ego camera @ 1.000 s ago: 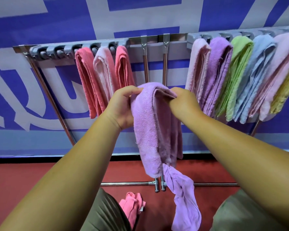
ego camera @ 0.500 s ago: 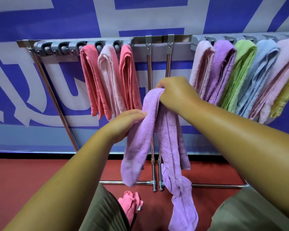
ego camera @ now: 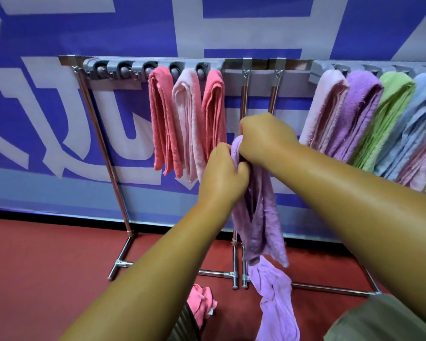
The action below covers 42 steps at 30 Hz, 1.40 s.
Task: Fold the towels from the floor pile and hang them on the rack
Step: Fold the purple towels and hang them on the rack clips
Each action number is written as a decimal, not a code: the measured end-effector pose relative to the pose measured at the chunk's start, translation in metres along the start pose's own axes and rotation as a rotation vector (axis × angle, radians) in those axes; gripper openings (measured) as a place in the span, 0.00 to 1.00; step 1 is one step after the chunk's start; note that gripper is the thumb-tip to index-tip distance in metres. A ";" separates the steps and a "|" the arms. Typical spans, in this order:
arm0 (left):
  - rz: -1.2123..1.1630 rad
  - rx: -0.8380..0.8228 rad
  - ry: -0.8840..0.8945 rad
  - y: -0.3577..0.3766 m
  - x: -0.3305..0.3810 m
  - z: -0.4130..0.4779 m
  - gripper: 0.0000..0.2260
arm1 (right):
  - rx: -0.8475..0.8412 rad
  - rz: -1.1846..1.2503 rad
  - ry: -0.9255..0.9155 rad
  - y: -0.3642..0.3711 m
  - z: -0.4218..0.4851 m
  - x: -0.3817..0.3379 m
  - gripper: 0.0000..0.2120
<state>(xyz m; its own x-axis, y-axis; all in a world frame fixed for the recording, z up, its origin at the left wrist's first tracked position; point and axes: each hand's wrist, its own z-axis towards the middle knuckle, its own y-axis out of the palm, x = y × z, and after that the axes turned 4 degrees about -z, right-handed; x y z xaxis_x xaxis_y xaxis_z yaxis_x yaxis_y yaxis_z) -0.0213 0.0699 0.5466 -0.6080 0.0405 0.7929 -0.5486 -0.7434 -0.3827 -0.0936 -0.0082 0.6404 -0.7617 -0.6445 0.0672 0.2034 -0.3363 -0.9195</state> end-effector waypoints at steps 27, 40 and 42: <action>0.921 -0.175 -0.198 -0.192 -0.077 0.101 0.31 | 0.062 0.104 -0.307 0.016 0.082 -0.166 0.09; 0.700 0.340 -0.032 -0.250 -0.091 0.181 0.05 | 0.128 0.324 -0.219 -0.001 0.158 -0.216 0.11; 0.696 0.385 0.003 -0.256 -0.090 0.199 0.06 | 0.134 0.301 -0.170 -0.006 0.169 -0.218 0.16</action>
<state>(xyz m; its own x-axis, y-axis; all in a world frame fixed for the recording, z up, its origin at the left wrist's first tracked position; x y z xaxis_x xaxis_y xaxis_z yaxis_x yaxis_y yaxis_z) 0.2881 0.1239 0.6671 -0.7402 -0.5166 0.4303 0.1946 -0.7772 -0.5984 0.1753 0.0188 0.6970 -0.5445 -0.8295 -0.1244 0.4901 -0.1943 -0.8498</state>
